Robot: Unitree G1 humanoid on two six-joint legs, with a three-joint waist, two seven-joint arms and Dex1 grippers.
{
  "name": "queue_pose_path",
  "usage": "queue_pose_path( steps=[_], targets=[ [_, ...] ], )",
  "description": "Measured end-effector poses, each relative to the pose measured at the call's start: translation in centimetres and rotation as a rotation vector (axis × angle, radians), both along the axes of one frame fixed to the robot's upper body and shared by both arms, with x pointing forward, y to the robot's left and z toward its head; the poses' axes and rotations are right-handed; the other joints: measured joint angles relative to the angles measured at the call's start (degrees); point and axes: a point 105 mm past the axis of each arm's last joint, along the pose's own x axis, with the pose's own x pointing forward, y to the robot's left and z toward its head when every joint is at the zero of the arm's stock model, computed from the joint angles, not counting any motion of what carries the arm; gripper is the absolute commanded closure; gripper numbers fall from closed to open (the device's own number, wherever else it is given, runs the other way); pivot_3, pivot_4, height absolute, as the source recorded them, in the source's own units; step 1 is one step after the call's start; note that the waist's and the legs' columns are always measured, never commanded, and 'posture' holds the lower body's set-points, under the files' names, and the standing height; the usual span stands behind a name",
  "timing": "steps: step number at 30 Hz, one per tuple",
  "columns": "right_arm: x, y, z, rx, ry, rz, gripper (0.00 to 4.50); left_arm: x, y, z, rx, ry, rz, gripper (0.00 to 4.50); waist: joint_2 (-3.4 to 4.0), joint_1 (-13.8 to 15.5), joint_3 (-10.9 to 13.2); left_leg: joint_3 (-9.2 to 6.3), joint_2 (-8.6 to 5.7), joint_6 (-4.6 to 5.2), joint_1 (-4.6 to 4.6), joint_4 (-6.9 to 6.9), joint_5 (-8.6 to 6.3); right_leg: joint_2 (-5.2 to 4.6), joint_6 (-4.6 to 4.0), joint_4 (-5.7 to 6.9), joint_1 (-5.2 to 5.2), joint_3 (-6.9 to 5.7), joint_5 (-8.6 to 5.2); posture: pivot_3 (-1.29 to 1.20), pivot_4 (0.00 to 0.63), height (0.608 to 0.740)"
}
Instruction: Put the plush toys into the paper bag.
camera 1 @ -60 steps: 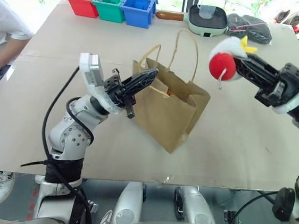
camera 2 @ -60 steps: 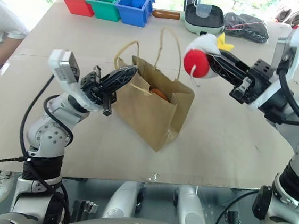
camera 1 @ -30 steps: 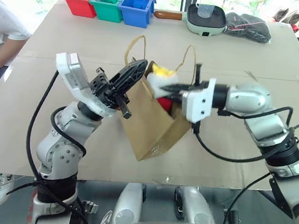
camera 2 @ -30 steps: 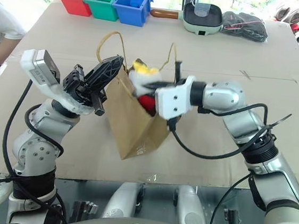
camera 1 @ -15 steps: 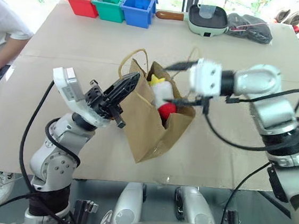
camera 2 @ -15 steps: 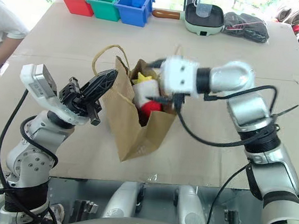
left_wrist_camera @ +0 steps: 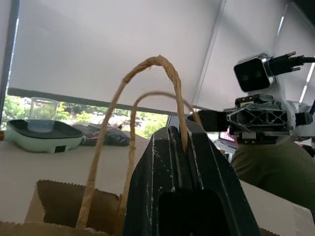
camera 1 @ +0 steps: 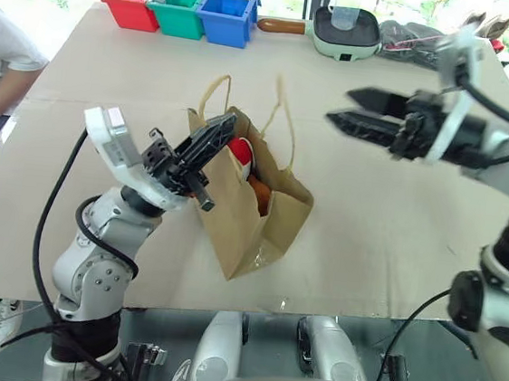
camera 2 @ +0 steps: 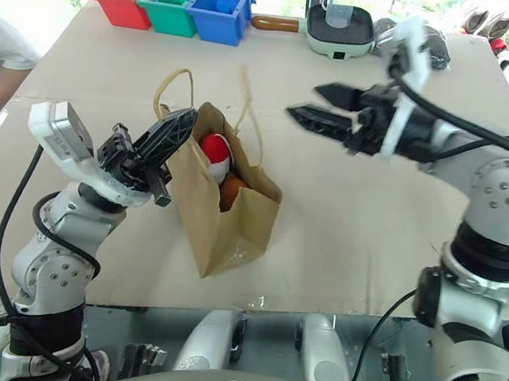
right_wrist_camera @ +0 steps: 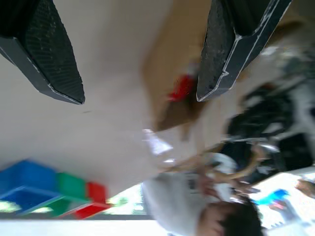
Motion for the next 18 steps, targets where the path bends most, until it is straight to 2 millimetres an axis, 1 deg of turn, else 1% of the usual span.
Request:
queue_pose_path(
  steps=[3,4,6,7,9,10,11,12,13,15,18],
  targets=[
    [0.6,1.9,-0.7,0.021,0.061,0.054,1.03,0.0,0.0,0.1,0.011,-0.002,-0.001,4.50,0.00,0.30,0.00,0.02,-0.03,0.00,-0.07,0.01,0.00,-0.06,0.01,-0.08,0.00,-0.01,0.00,0.00,0.150,0.740],
    [0.6,2.6,-0.9,0.034,0.079,0.079,1.26,0.0,0.1,0.1,0.016,-0.004,0.000,4.50,0.00,0.42,0.00,0.02,-0.06,0.00,-0.09,0.01,0.00,-0.10,0.01,-0.10,0.00,-0.02,0.00,0.00,0.150,0.740],
    [1.0,3.9,-1.1,0.066,0.111,0.123,1.88,0.0,0.1,0.2,0.020,-0.010,-0.003,4.50,0.00,0.47,0.00,0.03,-0.07,0.00,-0.11,0.01,0.00,-0.13,0.02,-0.12,0.00,-0.03,0.00,0.00,0.150,0.740],
    [1.2,4.3,-1.2,0.070,0.117,0.136,2.36,0.0,0.1,0.2,0.023,-0.011,-0.002,4.50,-0.01,0.47,0.00,0.02,-0.07,0.00,-0.12,0.01,0.00,-0.13,0.01,-0.12,0.00,-0.05,0.00,0.00,0.150,0.740],
    [1.5,4.7,-1.3,0.090,0.120,0.152,3.23,0.0,0.3,0.2,0.027,-0.011,0.004,4.50,-0.01,0.53,0.00,-0.01,-0.07,0.00,-0.12,0.01,0.00,-0.13,0.01,-0.12,0.00,-0.07,0.00,0.00,0.150,0.740],
    [1.6,4.8,-1.2,0.110,0.120,0.160,3.74,0.0,0.4,0.3,0.028,-0.013,0.010,4.50,-0.01,0.50,0.00,-0.02,-0.07,0.00,-0.12,0.01,0.00,-0.13,0.01,-0.11,0.00,-0.07,0.00,0.00,0.150,0.740],
    [1.6,5.0,-0.9,0.151,0.118,0.173,4.15,0.1,0.7,0.4,0.021,-0.014,0.022,4.50,0.00,0.44,0.00,-0.03,-0.06,0.00,-0.12,0.01,0.00,-0.13,0.01,-0.10,0.00,-0.09,0.00,0.00,0.150,0.740],
    [1.6,4.9,-0.5,0.187,0.113,0.183,4.43,0.1,0.9,0.6,0.012,-0.016,0.033,4.50,0.00,0.44,0.00,-0.04,-0.05,0.00,-0.12,0.01,0.00,-0.12,0.01,-0.09,-0.01,-0.09,0.00,0.00,0.150,0.740],
    [1.6,4.8,-0.1,0.211,0.107,0.186,4.43,0.1,1.1,0.8,0.007,-0.019,0.039,4.50,0.00,0.44,0.00,-0.05,-0.05,0.00,-0.12,0.01,0.00,-0.12,0.01,-0.09,0.00,-0.10,0.00,0.00,0.150,0.740],
    [1.9,4.3,1.5,0.287,0.073,0.179,4.43,0.5,1.8,1.9,-0.012,-0.047,0.066,4.50,0.00,0.46,0.01,-0.07,-0.05,0.00,-0.12,0.01,0.00,-0.12,0.01,-0.07,-0.01,-0.12,0.00,0.00,0.150,0.740],
    [2.1,3.7,4.9,0.347,-0.044,0.142,4.43,1.7,3.6,4.1,-0.027,-0.103,0.120,4.50,0.02,0.46,0.02,-0.07,-0.06,0.00,-0.11,0.02,0.00,-0.11,0.02,-0.08,0.00,-0.14,0.00,0.00,0.150,0.740]
  ],
)
